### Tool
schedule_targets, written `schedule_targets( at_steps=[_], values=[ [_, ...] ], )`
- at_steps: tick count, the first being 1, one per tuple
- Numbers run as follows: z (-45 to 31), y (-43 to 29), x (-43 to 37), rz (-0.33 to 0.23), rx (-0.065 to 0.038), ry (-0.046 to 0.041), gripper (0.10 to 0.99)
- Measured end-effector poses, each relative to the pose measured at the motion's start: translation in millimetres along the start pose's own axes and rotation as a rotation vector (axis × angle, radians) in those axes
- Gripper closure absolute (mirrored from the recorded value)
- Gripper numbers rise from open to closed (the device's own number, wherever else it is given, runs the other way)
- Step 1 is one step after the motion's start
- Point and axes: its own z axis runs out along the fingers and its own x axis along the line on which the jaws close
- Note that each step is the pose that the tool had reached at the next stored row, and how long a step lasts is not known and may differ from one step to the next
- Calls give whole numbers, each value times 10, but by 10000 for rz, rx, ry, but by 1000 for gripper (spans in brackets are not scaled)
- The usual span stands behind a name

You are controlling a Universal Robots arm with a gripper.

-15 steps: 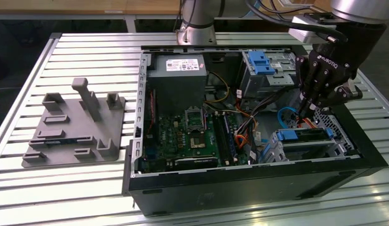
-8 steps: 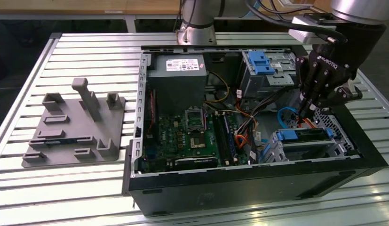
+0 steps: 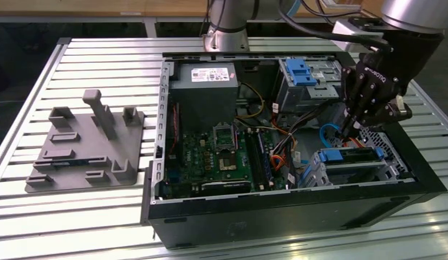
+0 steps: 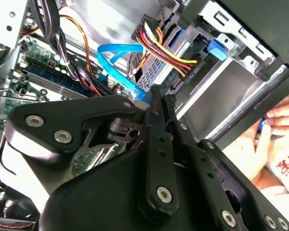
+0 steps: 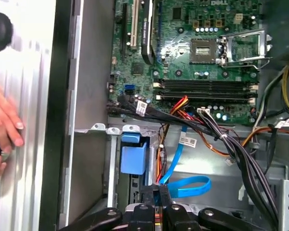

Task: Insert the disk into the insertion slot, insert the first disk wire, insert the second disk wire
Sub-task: 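Insert the second disk wire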

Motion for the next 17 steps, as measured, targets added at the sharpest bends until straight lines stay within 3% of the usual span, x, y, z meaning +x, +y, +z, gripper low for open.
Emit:
schedule_targets(
  at_steps=[2, 7, 14, 17],
  values=[
    [6, -17, 11, -6, 7, -171, 925],
    [10, -141, 38, -16, 15, -421, 925],
    [35, -141, 68, 410, -39, -461, 925],
    [51, -141, 95, 467, -38, -527, 925]
  ],
)
